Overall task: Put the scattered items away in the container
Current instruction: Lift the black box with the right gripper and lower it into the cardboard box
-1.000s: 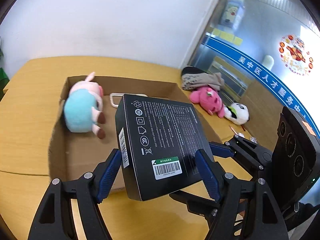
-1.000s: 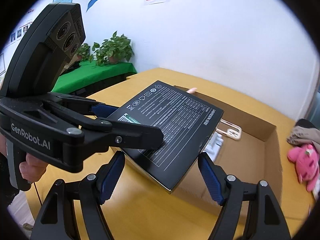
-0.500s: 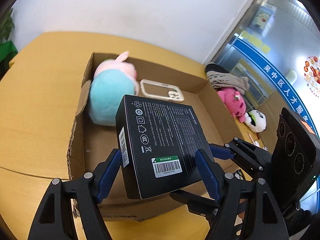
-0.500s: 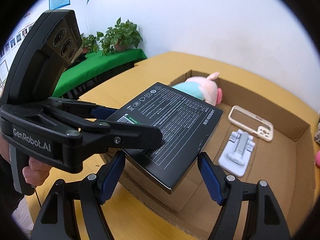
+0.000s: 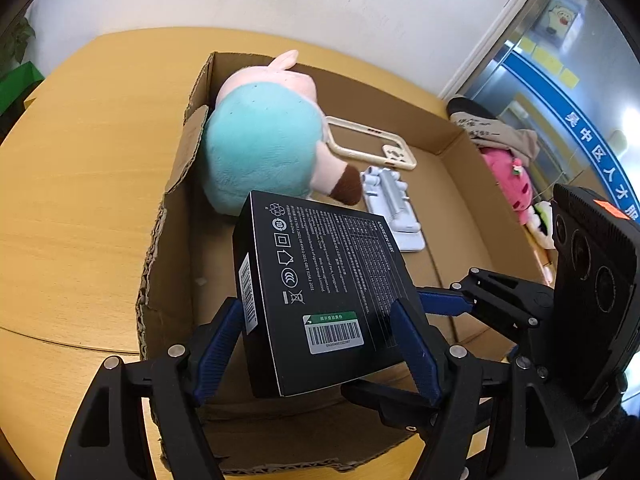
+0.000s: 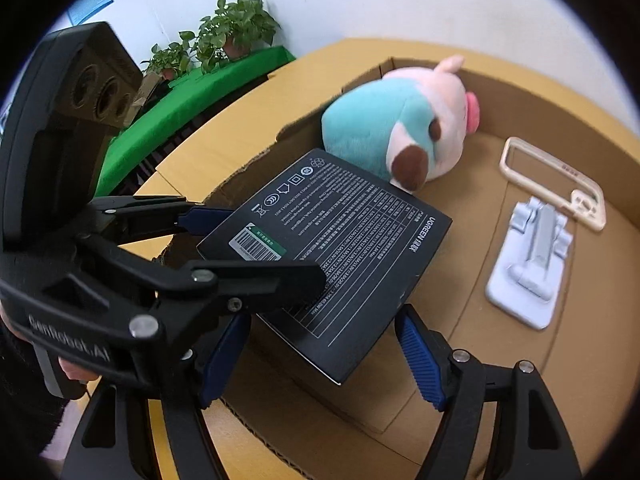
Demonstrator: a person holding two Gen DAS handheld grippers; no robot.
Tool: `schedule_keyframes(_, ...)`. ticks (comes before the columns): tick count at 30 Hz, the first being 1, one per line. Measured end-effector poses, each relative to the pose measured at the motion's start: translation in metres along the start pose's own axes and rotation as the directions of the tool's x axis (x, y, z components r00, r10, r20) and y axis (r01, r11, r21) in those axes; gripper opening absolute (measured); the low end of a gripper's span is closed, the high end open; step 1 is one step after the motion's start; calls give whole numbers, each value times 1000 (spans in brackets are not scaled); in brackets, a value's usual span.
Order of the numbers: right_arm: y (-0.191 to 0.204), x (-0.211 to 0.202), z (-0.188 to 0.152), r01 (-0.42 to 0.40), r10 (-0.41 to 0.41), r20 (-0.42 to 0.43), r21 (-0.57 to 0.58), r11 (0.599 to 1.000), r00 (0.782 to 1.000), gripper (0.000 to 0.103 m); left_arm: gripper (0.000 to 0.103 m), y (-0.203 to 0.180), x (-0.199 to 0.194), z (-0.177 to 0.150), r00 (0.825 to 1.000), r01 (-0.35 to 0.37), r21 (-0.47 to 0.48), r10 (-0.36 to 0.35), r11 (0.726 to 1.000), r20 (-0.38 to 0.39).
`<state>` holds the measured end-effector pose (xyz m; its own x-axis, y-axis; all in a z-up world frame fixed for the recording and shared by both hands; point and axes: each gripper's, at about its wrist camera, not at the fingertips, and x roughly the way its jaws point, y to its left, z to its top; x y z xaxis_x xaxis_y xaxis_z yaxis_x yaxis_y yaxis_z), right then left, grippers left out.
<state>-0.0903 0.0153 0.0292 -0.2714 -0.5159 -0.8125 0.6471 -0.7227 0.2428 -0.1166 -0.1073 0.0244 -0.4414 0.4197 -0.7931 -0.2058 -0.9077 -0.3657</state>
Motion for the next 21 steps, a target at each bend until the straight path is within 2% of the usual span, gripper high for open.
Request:
schedule_keyframes(4,1,5,-1,3,-3,-38,5,1000,999,74,79,-8,4,-2,999,-47,28,48,998,-25)
schedule_keyframes(10,-7,15,-8,-26,32,-94,65,998,995,74,79,-21,19,-2,984,-146,73,152,987,-91)
schedule_keyframes(21,-13,18,-5,-70,88,-119,150,986,989,75,80,-15,27,8,961,-214,30,216,976,-172)
